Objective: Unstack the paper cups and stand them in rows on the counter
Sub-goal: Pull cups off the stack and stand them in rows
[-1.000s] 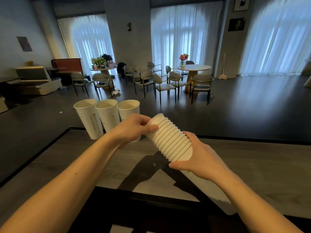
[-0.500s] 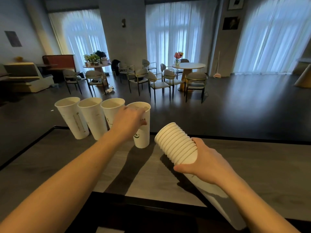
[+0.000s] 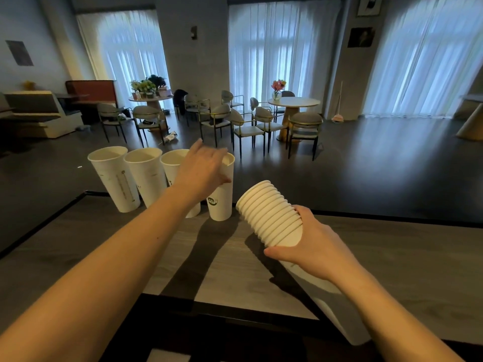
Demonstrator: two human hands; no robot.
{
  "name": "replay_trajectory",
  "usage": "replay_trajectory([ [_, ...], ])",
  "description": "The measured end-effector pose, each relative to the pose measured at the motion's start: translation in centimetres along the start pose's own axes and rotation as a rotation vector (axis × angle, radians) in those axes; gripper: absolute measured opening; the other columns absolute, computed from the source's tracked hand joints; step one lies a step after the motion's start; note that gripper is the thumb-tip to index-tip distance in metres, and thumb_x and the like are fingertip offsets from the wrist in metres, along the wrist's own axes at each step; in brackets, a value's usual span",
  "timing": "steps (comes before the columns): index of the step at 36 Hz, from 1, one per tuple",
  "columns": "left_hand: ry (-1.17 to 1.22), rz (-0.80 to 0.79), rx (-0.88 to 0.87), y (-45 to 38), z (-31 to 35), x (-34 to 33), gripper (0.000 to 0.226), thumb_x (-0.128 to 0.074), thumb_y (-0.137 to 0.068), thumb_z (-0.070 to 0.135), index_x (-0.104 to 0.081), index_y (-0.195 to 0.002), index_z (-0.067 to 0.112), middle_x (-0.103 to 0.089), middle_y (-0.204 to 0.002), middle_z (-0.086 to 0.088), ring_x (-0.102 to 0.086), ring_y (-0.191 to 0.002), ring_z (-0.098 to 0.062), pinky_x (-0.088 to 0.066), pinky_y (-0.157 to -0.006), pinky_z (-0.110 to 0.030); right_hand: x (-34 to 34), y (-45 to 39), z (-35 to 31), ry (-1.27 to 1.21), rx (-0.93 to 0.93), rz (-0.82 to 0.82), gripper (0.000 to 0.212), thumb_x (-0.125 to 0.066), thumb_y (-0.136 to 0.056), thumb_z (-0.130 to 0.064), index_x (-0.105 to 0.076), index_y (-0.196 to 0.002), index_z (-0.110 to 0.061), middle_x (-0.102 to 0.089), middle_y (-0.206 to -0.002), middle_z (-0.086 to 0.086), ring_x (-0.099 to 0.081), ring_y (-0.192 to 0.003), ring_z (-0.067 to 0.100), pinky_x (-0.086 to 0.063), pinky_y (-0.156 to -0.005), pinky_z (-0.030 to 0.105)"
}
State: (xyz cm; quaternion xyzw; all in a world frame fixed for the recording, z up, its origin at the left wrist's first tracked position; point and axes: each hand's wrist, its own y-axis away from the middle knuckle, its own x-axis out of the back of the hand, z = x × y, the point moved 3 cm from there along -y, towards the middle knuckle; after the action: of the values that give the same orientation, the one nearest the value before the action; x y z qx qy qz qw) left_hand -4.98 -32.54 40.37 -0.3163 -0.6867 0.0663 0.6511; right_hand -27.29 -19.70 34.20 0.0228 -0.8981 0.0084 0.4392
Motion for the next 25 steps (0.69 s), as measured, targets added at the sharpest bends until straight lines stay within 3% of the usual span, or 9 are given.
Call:
replay_trajectory([
  [2, 0.042, 0.178, 0.011, 0.4, 0.5, 1.3, 0.055, -0.063, -0.089, 0.042, -0.051, -0.135, 0.013, -0.061, -0.127, -0.008, -0.05, -0.122, -0.028, -0.03, -0.11, -0.043, 0.1, 0.2, 0.0, -0.007, 0.001, 0.011, 0.104, -0.082, -0.065, -0.059, -0.023, -0.147, -0.035, -0.045, -0.111, -0.017, -0.049, -0.101, 0.006, -0.053, -0.085, 0.033],
  [4, 0.309, 0.271, 0.053, 1.2, 1.9, 2.9, 0.042, -0.056, -0.094, 0.041, -0.056, -0.128, 0.017, -0.062, -0.116, 0.0, -0.052, -0.111, -0.021, -0.041, -0.096, -0.036, 0.2, 0.4, 0.2, -0.019, 0.006, 0.022, 0.104, -0.081, -0.063, -0.06, -0.023, -0.146, -0.036, -0.045, -0.111, -0.019, -0.05, -0.101, 0.006, -0.054, -0.086, 0.035],
  [5, 0.511, 0.211, 0.081, 1.6, 2.8, 3.5, 0.038, -0.052, -0.096, 0.04, -0.056, -0.127, 0.018, -0.062, -0.113, 0.004, -0.054, -0.107, -0.016, -0.045, -0.091, -0.032, 0.2, 0.5, 0.3, -0.025, 0.011, 0.025, 0.104, -0.081, -0.063, -0.061, -0.023, -0.146, -0.037, -0.046, -0.112, -0.019, -0.051, -0.102, 0.006, -0.054, -0.087, 0.035],
  [8, 0.936, -0.273, 0.105, 3.0, 5.8, 4.4, 0.039, -0.037, -0.102, 0.043, -0.058, -0.126, 0.02, -0.064, -0.112, 0.007, -0.06, -0.104, -0.01, -0.049, -0.091, -0.03, 0.4, 0.8, 0.6, -0.045, 0.024, 0.037, 0.107, -0.081, -0.062, -0.063, -0.022, -0.148, -0.037, -0.05, -0.121, -0.017, -0.053, -0.108, 0.007, -0.055, -0.089, 0.038],
  [10, 1.004, -0.522, 0.073, 3.9, 6.7, 4.4, 0.04, -0.034, -0.103, 0.045, -0.062, -0.121, 0.024, -0.064, -0.113, 0.004, -0.06, -0.105, -0.013, -0.047, -0.095, -0.035, 0.6, 1.0, 0.9, -0.054, 0.03, 0.041, 0.108, -0.081, -0.062, -0.063, -0.021, -0.148, -0.037, -0.049, -0.122, -0.018, -0.052, -0.109, 0.007, -0.054, -0.09, 0.038],
  [12, 1.019, -0.584, 0.041, 4.4, 6.8, 4.3, 0.032, -0.04, -0.102, 0.043, -0.066, -0.112, 0.028, -0.067, -0.109, 0.0, -0.062, -0.105, -0.024, -0.048, -0.098, -0.048, 0.8, 1.4, 1.0, -0.056, 0.049, 0.034, 0.107, -0.082, -0.063, -0.061, -0.021, -0.148, -0.038, -0.048, -0.12, -0.02, -0.052, -0.109, 0.005, -0.054, -0.09, 0.035],
  [16, 1.089, -0.567, 0.095, 4.5, 6.9, 4.5, 0.023, -0.053, -0.097, 0.036, -0.073, -0.104, 0.026, -0.071, -0.104, -0.004, -0.063, -0.104, -0.032, -0.049, -0.096, -0.056, 1.2, 2.0, 1.5, -0.037, 0.083, 0.038, 0.107, -0.082, -0.064, -0.06, -0.02, -0.148, -0.04, -0.049, -0.12, -0.021, -0.053, -0.107, 0.003, -0.053, -0.087, 0.031],
  [21, 1.104, -0.43, 0.223, 3.6, 7.1, 4.7, 0.021, -0.074, -0.083, 0.028, -0.069, -0.102, 0.021, -0.071, -0.098, 0.003, -0.066, -0.096, -0.016, -0.052, -0.079, -0.031, 2.1, 2.6, 2.3, -0.01, 0.103, 0.066, 0.105, -0.082, -0.066, -0.058, -0.019, -0.148, -0.039, -0.047, -0.113, -0.023, -0.051, -0.102, 0.002, -0.048, -0.082, 0.024],
  [25, 1.044, -0.143, 0.305, 1.6, 6.3, 6.4, 0.021, -0.071, -0.086, 0.027, -0.063, -0.105, 0.026, -0.063, -0.094, 0.01, -0.058, -0.086, -0.004, -0.043, -0.066, -0.021, 3.0, 2.9, 3.5, -0.013, 0.069, 0.1, 0.103, -0.082, -0.066, -0.057, -0.021, -0.147, -0.038, -0.048, -0.109, -0.022, -0.053, -0.099, 0.003, -0.051, -0.082, 0.028],
])
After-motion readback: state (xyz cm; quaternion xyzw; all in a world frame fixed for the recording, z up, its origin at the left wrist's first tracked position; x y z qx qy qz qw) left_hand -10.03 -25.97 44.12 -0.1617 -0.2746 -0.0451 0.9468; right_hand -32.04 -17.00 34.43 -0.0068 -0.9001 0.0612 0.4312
